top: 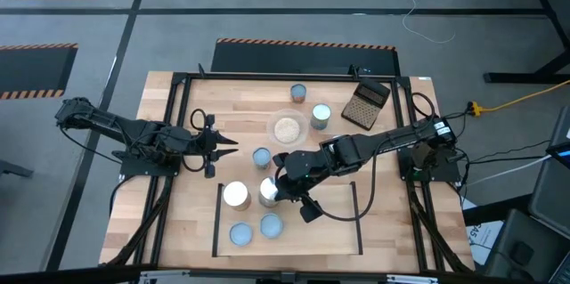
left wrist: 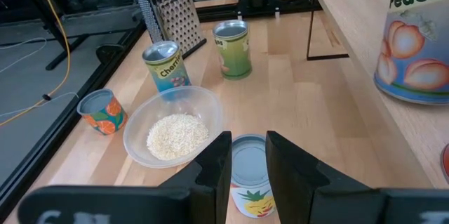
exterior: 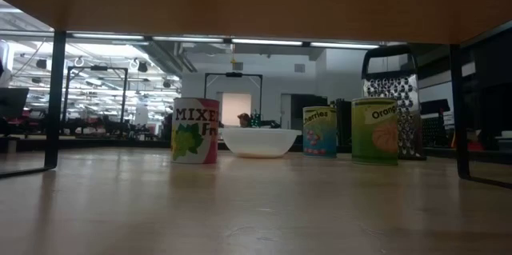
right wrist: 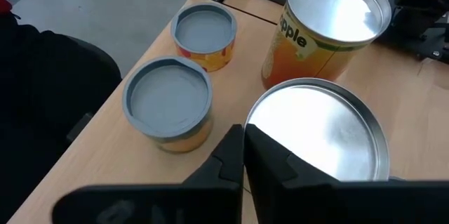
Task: Pick and place cans onto a shelf
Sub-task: Put the large canned peaches on the shelf
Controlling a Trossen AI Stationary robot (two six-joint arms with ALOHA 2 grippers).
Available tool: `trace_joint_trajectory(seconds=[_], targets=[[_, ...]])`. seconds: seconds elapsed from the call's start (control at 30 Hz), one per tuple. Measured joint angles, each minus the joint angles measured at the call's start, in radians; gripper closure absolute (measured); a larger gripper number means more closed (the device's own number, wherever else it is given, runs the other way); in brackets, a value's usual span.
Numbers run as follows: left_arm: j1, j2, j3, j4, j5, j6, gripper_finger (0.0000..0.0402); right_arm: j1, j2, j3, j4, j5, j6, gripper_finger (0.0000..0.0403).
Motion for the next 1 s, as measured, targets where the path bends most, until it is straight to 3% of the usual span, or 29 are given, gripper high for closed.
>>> trace_joint_trajectory(seconds=[1.0], targets=[[0.000, 0.000, 0.000, 0.000, 0.000, 0.000, 0.0320, 0.000, -0.001, 0.000, 0.012, 0.000, 0.000, 0.0365]])
